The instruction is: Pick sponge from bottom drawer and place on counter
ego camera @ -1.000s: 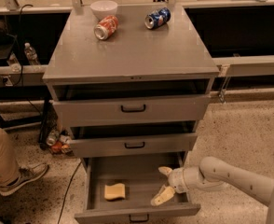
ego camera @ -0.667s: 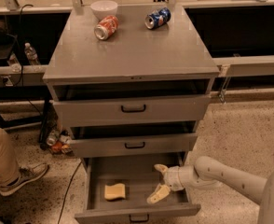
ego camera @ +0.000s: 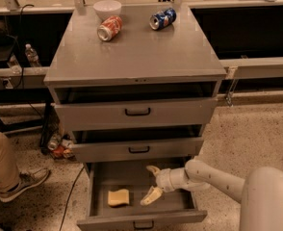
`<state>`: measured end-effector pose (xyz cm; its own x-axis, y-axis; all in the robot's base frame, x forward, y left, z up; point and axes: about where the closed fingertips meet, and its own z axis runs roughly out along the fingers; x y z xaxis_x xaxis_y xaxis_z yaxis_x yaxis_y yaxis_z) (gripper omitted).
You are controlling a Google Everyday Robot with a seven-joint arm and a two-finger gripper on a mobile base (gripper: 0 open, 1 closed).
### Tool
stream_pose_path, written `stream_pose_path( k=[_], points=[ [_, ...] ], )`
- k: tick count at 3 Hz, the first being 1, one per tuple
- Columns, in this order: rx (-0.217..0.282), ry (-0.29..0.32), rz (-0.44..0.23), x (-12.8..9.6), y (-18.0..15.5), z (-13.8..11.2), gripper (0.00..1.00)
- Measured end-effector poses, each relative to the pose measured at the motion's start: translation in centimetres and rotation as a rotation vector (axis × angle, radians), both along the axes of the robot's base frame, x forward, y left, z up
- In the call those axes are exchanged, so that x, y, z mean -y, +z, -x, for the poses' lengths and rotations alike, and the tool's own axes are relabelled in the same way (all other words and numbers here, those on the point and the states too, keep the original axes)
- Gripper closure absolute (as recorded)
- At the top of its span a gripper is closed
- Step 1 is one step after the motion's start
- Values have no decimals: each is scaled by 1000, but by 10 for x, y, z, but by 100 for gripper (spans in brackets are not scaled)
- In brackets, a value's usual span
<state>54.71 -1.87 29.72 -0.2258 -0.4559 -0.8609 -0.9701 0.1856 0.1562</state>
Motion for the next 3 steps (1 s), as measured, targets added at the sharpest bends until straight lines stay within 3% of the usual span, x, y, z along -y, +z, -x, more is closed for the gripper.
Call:
stream_pose_path(
  k=[2, 3],
  points=[
    [60, 62, -6, -33, -26, -14, 0],
    [54, 84, 21, -41, -49, -16, 0]
  ],
)
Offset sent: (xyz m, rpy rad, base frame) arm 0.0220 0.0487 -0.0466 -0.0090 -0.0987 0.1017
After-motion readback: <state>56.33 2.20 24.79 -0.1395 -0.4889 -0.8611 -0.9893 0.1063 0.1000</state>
